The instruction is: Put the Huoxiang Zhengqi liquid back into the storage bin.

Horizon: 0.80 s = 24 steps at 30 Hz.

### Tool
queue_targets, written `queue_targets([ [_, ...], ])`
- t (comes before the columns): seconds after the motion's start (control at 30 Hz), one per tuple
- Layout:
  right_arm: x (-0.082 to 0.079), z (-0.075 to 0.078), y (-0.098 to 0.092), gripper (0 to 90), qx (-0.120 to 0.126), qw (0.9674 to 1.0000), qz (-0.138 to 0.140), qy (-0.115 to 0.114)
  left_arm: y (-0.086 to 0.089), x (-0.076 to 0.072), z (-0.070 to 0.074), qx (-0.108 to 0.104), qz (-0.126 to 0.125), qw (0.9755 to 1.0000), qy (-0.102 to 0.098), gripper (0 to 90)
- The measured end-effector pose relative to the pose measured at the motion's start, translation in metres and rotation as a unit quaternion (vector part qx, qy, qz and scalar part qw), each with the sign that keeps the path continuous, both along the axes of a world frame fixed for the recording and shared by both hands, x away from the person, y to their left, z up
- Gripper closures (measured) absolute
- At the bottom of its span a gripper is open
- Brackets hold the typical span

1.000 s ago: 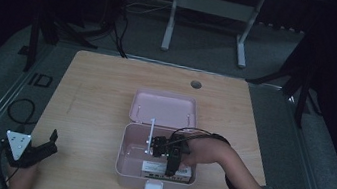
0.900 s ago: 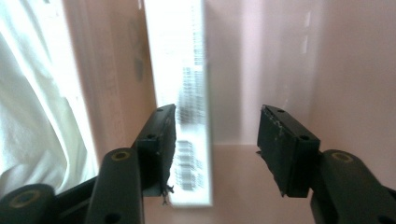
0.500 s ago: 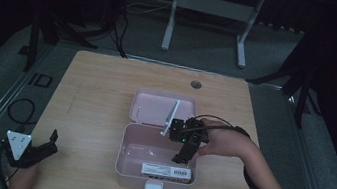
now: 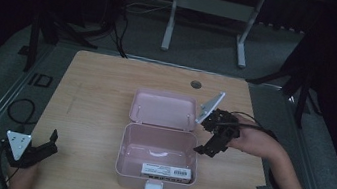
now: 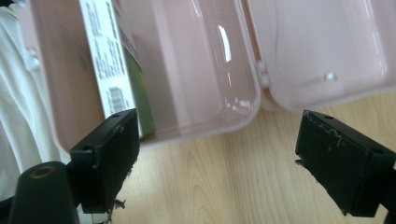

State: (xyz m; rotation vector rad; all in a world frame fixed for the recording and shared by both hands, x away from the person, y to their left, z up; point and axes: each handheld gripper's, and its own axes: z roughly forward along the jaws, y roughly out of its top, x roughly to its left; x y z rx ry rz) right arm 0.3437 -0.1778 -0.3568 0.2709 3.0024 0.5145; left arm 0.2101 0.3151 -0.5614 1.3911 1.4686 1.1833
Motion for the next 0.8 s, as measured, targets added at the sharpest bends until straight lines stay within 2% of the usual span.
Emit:
queue_targets([
  [0.07,0.003,-0.008,-0.009,13.3,-0.005,0.9999,-0.006,-0.009,0.0,0.0,0.0,-0.001,0.001,1.0,-0.001,2.2],
  [0.2,0.011,-0.029,-0.026,13.2,-0.004,0.9995,-0.029,-0.012,0.0,0.0,0.0,0.0,0.0,1.0,0.0,2.2],
  [0.23,0.011,-0.029,-0.026,13.2,-0.004,0.9995,-0.029,-0.012,0.0,0.0,0.0,0.0,0.0,1.0,0.0,2.2],
  [0.27,0.015,-0.042,-0.033,13.2,-0.002,0.9989,-0.043,-0.018,0.0,0.0,0.0,0.0,0.001,1.0,0.0,2.2],
  [0.33,0.017,-0.054,-0.038,13.2,0.0,0.9984,-0.053,-0.023,0.0,0.0,0.0,0.0,0.001,1.0,0.0,2.2],
  [0.47,0.024,-0.081,-0.048,13.2,0.026,0.9958,-0.08,-0.035,0.0,0.0,0.0,0.0,0.001,1.0,0.0,2.1],
  [0.5,0.026,-0.09,-0.051,13.1,0.039,0.9944,-0.09,-0.04,0.0,0.0,0.0,0.001,0.0,1.0,0.001,2.1],
  [0.57,0.029,-0.102,-0.053,13.0,0.051,0.9923,-0.106,-0.039,0.0,0.0,0.0,0.0,0.0,1.0,0.001,2.2],
  [0.6,0.03,-0.108,-0.055,13.0,0.059,0.9906,-0.113,-0.051,0.0,0.0,0.0,0.0,0.0,1.0,0.0,2.2],
  [0.8,0.039,-0.139,-0.064,12.6,0.105,0.9803,-0.158,-0.055,0.0,0.0,0.0,0.001,0.0,1.0,0.001,2.2],
])
